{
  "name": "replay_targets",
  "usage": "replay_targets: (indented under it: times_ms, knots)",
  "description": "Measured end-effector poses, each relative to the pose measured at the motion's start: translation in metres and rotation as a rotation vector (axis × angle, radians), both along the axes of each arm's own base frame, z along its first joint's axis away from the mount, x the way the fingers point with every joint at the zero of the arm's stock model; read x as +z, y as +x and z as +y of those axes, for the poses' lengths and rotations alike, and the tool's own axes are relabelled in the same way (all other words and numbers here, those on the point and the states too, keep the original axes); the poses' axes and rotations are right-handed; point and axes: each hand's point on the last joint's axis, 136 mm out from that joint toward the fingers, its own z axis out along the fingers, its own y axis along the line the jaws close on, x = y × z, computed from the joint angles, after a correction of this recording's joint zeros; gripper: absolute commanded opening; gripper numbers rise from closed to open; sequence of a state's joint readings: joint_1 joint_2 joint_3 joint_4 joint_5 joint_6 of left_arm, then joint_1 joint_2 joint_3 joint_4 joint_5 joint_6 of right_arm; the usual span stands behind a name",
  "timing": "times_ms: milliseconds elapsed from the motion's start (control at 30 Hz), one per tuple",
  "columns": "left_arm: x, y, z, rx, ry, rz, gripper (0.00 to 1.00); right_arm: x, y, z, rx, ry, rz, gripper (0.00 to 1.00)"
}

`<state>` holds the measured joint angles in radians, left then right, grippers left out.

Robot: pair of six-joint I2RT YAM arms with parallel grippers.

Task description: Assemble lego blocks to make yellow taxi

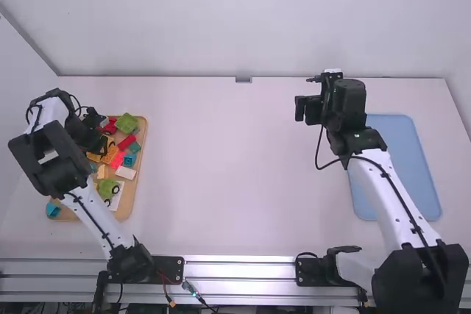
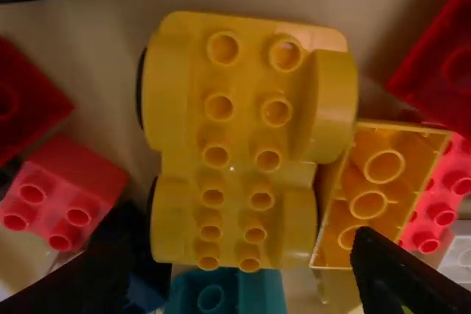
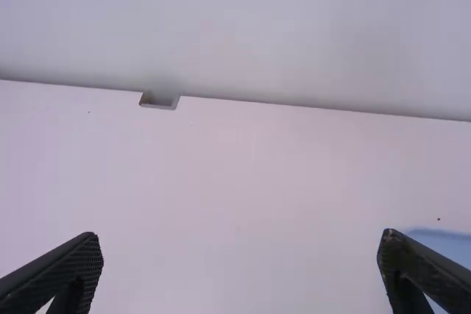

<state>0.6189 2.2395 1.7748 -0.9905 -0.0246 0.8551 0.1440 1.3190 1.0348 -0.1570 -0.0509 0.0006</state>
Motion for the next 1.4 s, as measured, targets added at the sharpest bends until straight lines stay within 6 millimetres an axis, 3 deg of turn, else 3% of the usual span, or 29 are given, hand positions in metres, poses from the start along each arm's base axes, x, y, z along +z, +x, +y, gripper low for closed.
replay_targets:
  times_ms: [467, 933, 1100, 1400]
  knots:
    - [-0.003, -0.003, 0.001, -0.022, 0.011, 0.013, 0.56, 0.001, 0.001, 0.0, 0.001, -0.001, -0.005, 0.99]
    - [-0.009, -0.002, 0.002, -0.045, 0.021, 0.002, 0.7, 0.001, 0.001, 0.0, 0.0, 0.0, -0.007, 0.99]
    - [-0.015, -0.007, -0.002, -0.045, 0.008, 0.017, 0.8, 0.002, 0.001, 0.0, -0.001, 0.0, -0.008, 0.99]
    - [-0.016, -0.002, -0.006, -0.034, -0.027, -0.017, 0.83, 0.002, 0.001, 0.0, 0.0, -0.001, -0.008, 0.99]
